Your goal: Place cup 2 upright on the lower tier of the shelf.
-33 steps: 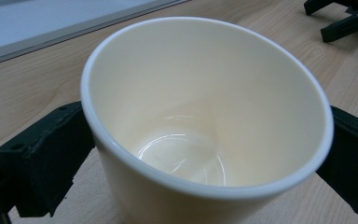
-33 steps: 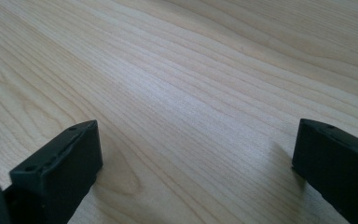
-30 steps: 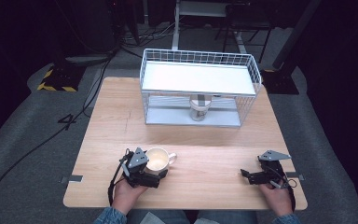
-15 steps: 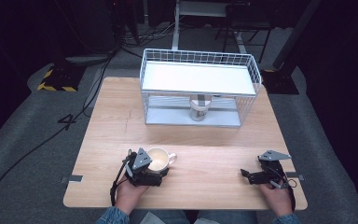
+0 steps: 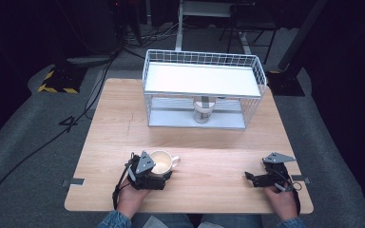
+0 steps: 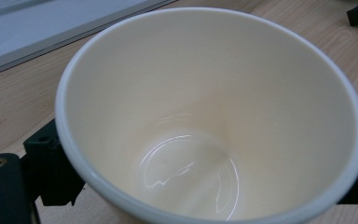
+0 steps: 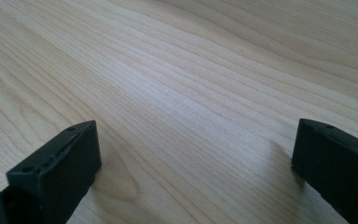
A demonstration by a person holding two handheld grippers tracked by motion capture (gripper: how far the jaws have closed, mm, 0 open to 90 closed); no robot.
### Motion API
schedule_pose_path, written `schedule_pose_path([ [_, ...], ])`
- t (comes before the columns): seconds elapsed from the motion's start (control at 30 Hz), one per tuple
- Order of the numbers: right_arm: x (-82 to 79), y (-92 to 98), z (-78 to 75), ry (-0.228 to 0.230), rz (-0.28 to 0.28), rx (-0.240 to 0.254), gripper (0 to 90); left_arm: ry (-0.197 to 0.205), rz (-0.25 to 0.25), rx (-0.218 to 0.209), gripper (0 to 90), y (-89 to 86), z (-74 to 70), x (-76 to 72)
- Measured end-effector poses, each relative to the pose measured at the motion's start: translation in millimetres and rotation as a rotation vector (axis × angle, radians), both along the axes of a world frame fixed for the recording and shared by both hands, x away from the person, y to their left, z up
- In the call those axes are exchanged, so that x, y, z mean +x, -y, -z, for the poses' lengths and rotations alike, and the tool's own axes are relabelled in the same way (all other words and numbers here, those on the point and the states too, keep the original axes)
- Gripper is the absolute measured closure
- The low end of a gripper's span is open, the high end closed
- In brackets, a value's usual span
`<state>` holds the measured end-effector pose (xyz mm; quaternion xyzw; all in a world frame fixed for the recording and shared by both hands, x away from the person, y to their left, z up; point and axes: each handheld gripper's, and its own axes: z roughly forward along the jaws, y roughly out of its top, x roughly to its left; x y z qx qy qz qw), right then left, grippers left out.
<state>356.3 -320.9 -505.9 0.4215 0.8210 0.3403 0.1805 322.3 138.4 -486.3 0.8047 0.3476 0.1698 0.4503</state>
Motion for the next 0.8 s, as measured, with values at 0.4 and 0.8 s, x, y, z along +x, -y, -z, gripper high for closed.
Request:
schedule_pose_path([
  [0.4, -0.4, -0.2, 0.1, 0.000, 0.003, 0.000, 1.6, -0.051, 0.009, -0.044, 9.1, -3.8, -10.4, -6.6],
  [0.8, -0.1, -0.5, 0.0, 0.000, 0.004, -0.001, 1.6, 0.009, 0.026, -0.073, 9.1, -3.5, -36.8, -13.6],
])
